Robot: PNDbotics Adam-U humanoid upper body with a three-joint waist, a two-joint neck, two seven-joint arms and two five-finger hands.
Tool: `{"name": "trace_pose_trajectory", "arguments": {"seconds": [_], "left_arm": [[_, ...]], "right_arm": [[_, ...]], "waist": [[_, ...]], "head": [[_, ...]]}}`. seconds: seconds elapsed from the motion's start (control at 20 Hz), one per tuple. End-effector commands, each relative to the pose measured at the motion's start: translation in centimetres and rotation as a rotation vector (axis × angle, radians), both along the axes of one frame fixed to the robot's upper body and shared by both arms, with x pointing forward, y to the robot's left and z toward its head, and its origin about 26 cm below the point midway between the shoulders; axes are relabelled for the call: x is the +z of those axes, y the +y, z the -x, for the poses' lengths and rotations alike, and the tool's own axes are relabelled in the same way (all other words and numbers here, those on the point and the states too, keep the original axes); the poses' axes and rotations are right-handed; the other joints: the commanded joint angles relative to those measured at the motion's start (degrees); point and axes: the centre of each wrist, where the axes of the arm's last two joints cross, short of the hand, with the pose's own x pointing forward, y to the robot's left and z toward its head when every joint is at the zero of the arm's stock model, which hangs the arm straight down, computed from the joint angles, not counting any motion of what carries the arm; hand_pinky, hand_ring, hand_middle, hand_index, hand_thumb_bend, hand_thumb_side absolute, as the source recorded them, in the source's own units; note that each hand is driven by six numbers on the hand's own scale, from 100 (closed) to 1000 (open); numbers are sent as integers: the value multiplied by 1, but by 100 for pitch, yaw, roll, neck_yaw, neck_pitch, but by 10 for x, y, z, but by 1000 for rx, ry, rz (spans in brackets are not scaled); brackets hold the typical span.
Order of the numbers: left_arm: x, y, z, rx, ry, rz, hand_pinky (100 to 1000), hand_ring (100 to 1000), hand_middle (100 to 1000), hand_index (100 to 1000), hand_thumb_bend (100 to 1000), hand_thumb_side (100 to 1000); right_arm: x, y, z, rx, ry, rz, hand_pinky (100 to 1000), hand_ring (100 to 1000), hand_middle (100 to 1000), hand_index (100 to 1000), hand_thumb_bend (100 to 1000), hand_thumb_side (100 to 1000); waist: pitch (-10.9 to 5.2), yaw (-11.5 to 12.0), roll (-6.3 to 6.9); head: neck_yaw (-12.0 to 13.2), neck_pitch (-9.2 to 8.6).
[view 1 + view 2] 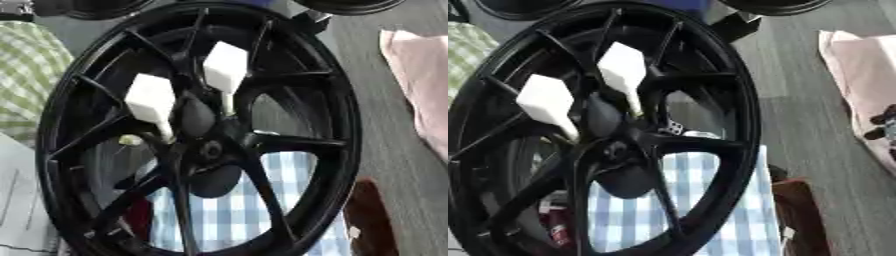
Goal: Pull the pin out of the wheel hub.
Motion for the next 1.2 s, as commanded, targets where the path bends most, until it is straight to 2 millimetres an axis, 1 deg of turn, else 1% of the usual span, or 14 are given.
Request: {"name": "trace_pose_trajectory", "arguments": {"seconds": [0.05, 0.25, 0.45, 0.5, 0.55, 0.65, 0.7, 0.95, 1.2], "left_arm": [[10, -5, 6, -5, 5, -38, 841, 746, 747, 853, 583, 609], [6, -17, 0, -32, 55, -74, 844, 748, 749, 858, 597, 596], [2, -24, 1, -61, 86, -95, 852, 753, 751, 863, 624, 574], [2, -26, 3, -68, 85, -94, 852, 753, 751, 864, 629, 567], [2, -28, 6, -75, 78, -94, 849, 751, 745, 863, 657, 564], [1, -32, 15, -82, 43, -114, 847, 757, 747, 865, 701, 549], [0, -34, 19, -80, 28, -127, 847, 759, 747, 863, 707, 541], [-4, -41, 32, -66, 14, -153, 857, 772, 763, 869, 718, 530], [-5, -42, 33, -61, 25, -157, 859, 777, 769, 872, 711, 509]], "right_arm": [[9, -3, 2, 0, -15, 32, 773, 547, 575, 566, 100, 655], [9, -3, 2, 1, -14, 32, 772, 547, 575, 565, 100, 654], [9, -2, 2, -1, -13, 31, 772, 547, 574, 565, 100, 655], [9, -2, 2, 0, -13, 31, 772, 547, 574, 565, 100, 655], [9, -2, 2, 0, -13, 31, 772, 546, 574, 565, 100, 656], [9, -2, 2, 0, -12, 32, 772, 546, 574, 564, 100, 656], [9, -2, 2, 0, -11, 32, 772, 546, 574, 564, 100, 657], [10, -1, 1, 4, -10, 31, 771, 545, 573, 563, 100, 658], [10, 0, 1, 6, -8, 31, 771, 545, 573, 563, 100, 661]], "waist": [[-822, -14, 11], [-824, -31, 7], [-811, -31, 10], [-808, -29, 12], [-805, -28, 15], [-796, -29, 21], [-791, -31, 23], [-771, -46, 31], [-744, -57, 36]], "head": [[26, -7], [43, -2], [40, -14], [40, -18], [43, -21], [51, -26], [55, -30], [83, -54], [100, -45]]}}
